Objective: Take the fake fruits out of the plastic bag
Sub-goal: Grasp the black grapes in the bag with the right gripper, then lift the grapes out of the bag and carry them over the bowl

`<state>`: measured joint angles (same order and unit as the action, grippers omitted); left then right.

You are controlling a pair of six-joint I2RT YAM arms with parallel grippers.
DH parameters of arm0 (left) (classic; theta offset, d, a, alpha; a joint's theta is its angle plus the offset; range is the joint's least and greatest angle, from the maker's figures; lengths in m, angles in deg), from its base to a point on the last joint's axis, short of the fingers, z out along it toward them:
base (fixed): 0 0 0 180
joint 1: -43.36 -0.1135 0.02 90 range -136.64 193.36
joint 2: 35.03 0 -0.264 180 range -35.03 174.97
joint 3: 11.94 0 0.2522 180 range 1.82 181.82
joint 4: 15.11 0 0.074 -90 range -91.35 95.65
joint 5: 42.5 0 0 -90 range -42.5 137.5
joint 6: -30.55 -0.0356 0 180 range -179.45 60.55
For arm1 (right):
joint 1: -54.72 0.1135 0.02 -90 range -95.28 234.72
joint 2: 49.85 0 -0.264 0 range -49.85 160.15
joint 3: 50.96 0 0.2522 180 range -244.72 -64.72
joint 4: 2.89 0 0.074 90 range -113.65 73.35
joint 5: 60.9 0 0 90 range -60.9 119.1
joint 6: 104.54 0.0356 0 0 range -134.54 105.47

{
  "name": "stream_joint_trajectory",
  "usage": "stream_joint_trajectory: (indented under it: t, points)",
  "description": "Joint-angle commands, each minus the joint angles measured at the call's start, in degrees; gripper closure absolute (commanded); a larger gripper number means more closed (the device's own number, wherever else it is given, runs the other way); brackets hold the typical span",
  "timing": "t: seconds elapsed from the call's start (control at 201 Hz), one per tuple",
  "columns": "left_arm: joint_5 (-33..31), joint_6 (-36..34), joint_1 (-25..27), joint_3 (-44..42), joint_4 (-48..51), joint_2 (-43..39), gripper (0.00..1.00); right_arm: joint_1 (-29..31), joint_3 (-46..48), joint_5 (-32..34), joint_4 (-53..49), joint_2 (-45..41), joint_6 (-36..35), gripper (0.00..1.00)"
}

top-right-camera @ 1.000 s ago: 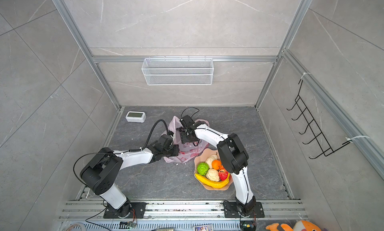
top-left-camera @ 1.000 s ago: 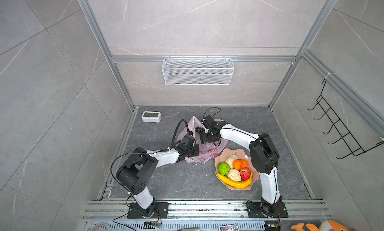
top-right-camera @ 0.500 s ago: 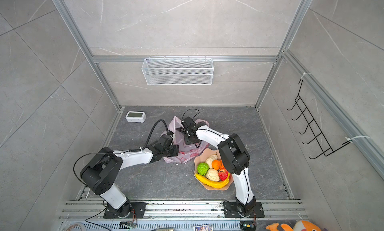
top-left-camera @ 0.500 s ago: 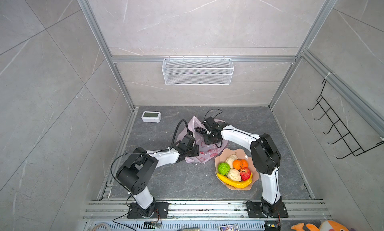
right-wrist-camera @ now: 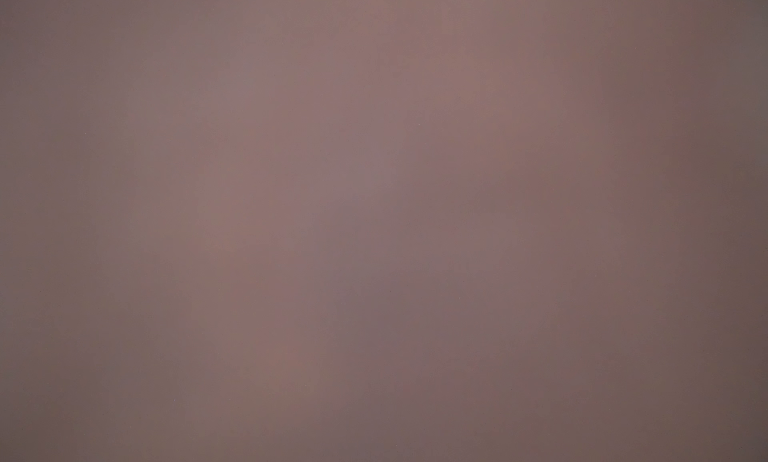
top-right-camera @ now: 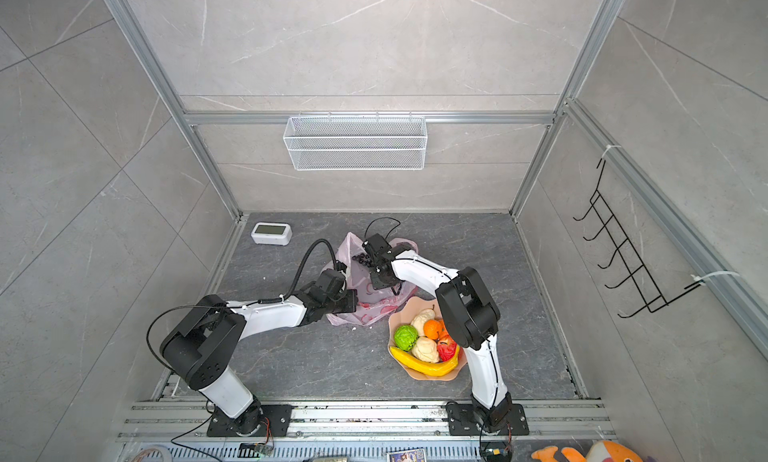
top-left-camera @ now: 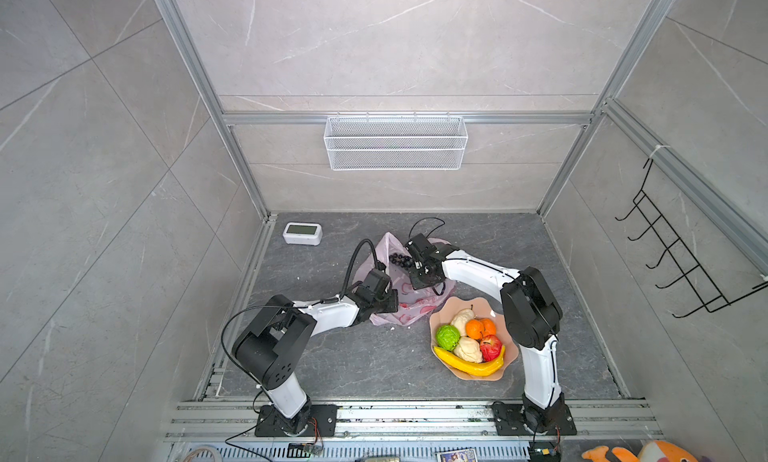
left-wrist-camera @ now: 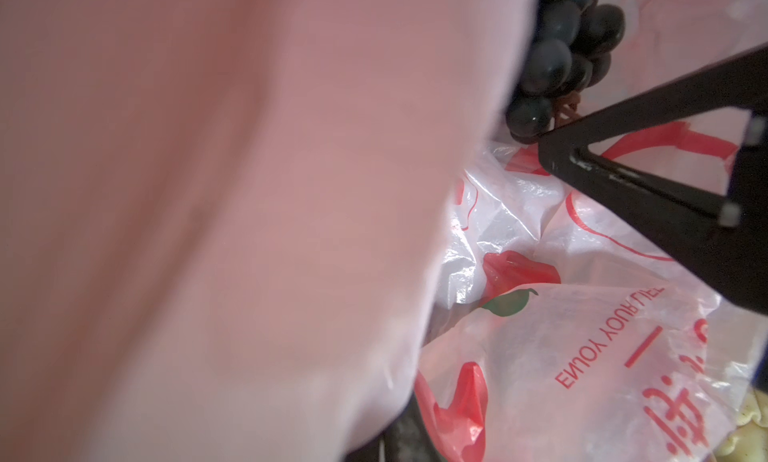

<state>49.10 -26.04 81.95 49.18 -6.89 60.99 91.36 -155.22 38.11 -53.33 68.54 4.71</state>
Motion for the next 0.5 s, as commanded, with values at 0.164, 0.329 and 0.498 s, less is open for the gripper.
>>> stream_joint_trajectory:
  t: [0.164,0.329,0.498]
  points:
    - [-1.50,-0.58,-0.20,0.72,0.40,-0.69,0.95,0.85,-0.78,3.76,-1.29,-6.72,-3.77,1.00]
    - [-2.36,0.05,-0.27,0.46,0.40,-0.73,0.95,1.87,-0.71,5.87,-1.71,-9.88,-5.90,1.00]
    - [-2.75,0.65,-0.63,0.06,0.22,-1.02,0.95,3.79,-1.83,6.89,-2.73,-13.31,-7.94,1.00]
